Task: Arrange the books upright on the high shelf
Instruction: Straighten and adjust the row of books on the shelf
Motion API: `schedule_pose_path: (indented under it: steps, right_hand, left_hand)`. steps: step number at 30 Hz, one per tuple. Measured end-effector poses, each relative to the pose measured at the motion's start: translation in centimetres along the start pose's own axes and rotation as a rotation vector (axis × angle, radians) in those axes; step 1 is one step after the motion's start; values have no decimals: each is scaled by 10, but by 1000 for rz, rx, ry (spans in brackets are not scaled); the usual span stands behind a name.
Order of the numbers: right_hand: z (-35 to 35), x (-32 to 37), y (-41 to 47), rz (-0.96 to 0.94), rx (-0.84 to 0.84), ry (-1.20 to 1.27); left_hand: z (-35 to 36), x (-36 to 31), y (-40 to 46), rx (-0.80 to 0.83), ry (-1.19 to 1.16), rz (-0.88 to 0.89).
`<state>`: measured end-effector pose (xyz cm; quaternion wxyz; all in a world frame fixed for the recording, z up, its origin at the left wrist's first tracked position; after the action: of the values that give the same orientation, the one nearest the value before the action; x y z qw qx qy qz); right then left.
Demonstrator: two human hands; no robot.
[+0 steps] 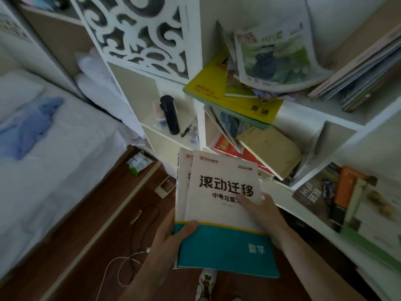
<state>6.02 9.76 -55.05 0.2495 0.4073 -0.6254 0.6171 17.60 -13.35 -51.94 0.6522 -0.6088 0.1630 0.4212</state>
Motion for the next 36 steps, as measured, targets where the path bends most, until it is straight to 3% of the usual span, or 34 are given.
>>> schedule_pose_path:
  steps: [3, 7, 13, 21, 28, 30, 33, 36]
  right_hand:
    - [-4, 14, -58, -22, 77, 269]
    - [-27, 56, -122, -307, 24, 347]
    - [-56, 135, -195, -666, -89, 299]
    - [-84, 318, -261, -1041, -154, 217]
    - [-82, 409, -277, -1224, -265, 199]
    - [-73, 431, -271, -1249, -282, 136]
    - [-51, 476, -261, -1286, -318, -120]
    - [-42, 531, -260, -1398, -635, -360]
  left_hand:
    - [7, -14, -41, 58, 36, 10]
    - [24, -43, -95, 178, 148, 114]
    - [71, -110, -162, 106, 226, 410]
    - [117, -260, -228, -99, 252, 948]
    - [136, -347, -237, 20, 191, 1012]
    - [125, -363, -234, -46, 175, 1050]
    - [99, -390, -240, -277, 109, 1219]
    - [76, -424, -251, -522, 78, 1330]
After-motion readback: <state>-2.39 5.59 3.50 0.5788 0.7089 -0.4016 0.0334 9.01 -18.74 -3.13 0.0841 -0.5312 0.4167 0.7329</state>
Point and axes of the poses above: each hand's wrist, its own y-axis towards the middle knuckle, its own z-axis out of the palm, x = y × z, the point moved 7 cm from there along y, towards the middle knuckle, and after that the axes turned 6 degrees about -z, right-handed, at the moved point
